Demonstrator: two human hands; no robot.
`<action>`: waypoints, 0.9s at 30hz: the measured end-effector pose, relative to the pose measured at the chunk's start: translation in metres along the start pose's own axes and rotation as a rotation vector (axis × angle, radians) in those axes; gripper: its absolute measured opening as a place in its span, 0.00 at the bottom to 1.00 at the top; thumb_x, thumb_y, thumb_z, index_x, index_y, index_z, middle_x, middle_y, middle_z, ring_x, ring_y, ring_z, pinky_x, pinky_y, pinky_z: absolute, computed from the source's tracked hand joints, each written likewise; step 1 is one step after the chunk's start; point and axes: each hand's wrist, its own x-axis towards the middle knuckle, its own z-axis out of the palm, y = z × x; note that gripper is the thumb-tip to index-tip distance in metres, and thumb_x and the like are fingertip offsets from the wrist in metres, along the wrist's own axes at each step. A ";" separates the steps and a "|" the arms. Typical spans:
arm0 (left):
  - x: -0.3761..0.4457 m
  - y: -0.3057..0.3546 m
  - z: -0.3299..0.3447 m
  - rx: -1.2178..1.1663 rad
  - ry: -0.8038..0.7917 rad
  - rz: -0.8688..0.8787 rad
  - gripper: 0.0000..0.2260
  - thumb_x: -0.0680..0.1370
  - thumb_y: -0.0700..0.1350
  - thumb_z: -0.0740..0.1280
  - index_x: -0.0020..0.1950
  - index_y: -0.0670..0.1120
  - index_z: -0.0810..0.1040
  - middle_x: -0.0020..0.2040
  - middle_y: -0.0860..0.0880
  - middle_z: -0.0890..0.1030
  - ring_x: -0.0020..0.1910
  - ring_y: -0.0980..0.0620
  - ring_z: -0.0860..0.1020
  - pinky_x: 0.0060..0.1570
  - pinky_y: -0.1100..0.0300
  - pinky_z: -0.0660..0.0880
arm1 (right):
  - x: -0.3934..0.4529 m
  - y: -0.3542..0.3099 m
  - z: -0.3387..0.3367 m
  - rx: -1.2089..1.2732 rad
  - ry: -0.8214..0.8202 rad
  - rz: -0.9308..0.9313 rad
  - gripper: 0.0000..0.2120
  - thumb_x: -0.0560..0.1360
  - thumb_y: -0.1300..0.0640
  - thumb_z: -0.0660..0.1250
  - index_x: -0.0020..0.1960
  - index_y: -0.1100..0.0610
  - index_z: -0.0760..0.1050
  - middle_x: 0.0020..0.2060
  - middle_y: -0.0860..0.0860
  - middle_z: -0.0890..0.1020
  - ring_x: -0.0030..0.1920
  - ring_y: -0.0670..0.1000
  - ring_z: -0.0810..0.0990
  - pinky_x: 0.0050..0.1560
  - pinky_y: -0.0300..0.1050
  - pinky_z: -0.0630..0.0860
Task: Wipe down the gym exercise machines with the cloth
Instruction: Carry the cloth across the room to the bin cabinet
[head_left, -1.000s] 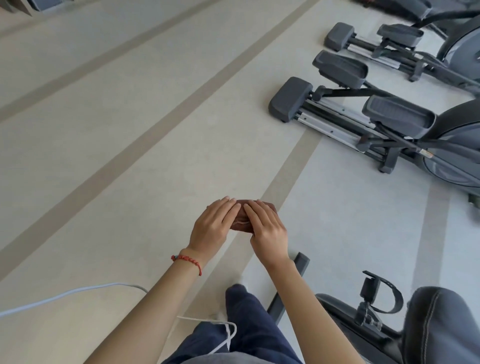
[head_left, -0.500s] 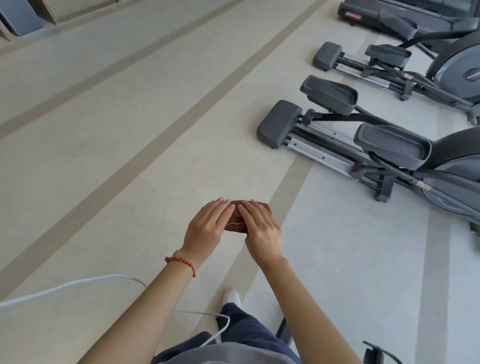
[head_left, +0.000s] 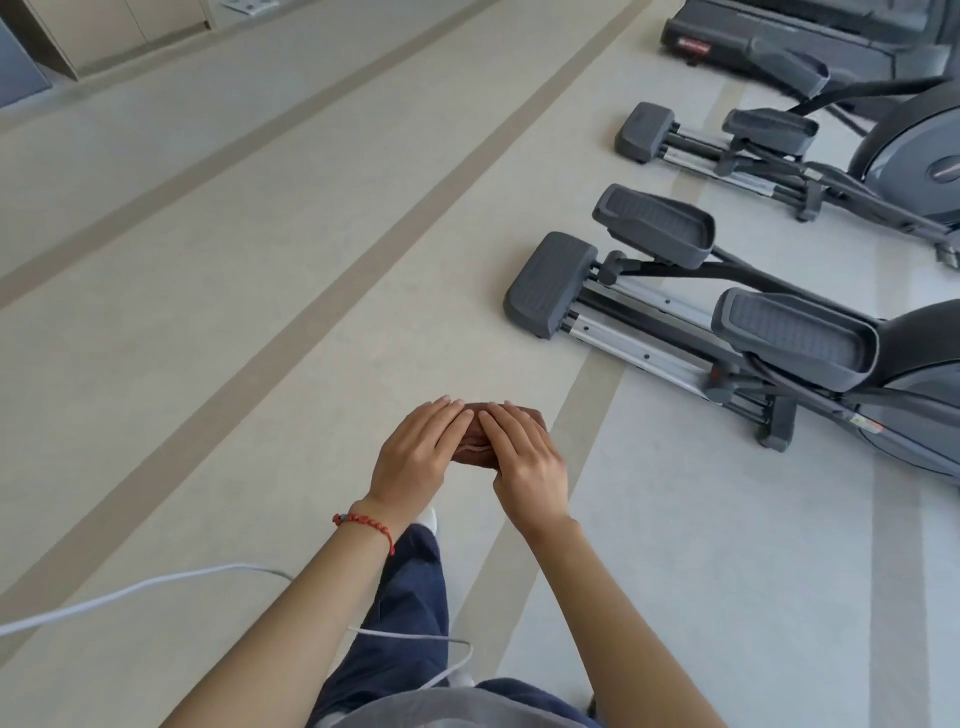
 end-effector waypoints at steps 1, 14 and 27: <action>0.009 -0.010 0.009 -0.007 0.003 0.005 0.22 0.83 0.35 0.47 0.53 0.36 0.82 0.51 0.40 0.82 0.52 0.42 0.81 0.54 0.51 0.78 | 0.012 0.005 0.007 -0.006 0.003 -0.001 0.23 0.68 0.72 0.54 0.55 0.63 0.81 0.54 0.56 0.83 0.57 0.57 0.81 0.57 0.50 0.77; 0.137 -0.170 0.102 -0.063 0.024 0.057 0.23 0.83 0.35 0.46 0.52 0.36 0.82 0.52 0.41 0.82 0.52 0.42 0.81 0.53 0.51 0.78 | 0.195 0.052 0.104 -0.031 0.077 0.010 0.22 0.67 0.73 0.55 0.54 0.64 0.82 0.53 0.57 0.83 0.56 0.57 0.81 0.59 0.50 0.76; 0.235 -0.255 0.196 -0.083 -0.016 0.060 0.23 0.83 0.38 0.46 0.53 0.35 0.81 0.52 0.39 0.82 0.53 0.41 0.81 0.53 0.50 0.78 | 0.322 0.130 0.171 -0.040 0.069 -0.010 0.21 0.67 0.73 0.57 0.54 0.65 0.81 0.53 0.58 0.83 0.55 0.58 0.82 0.60 0.51 0.76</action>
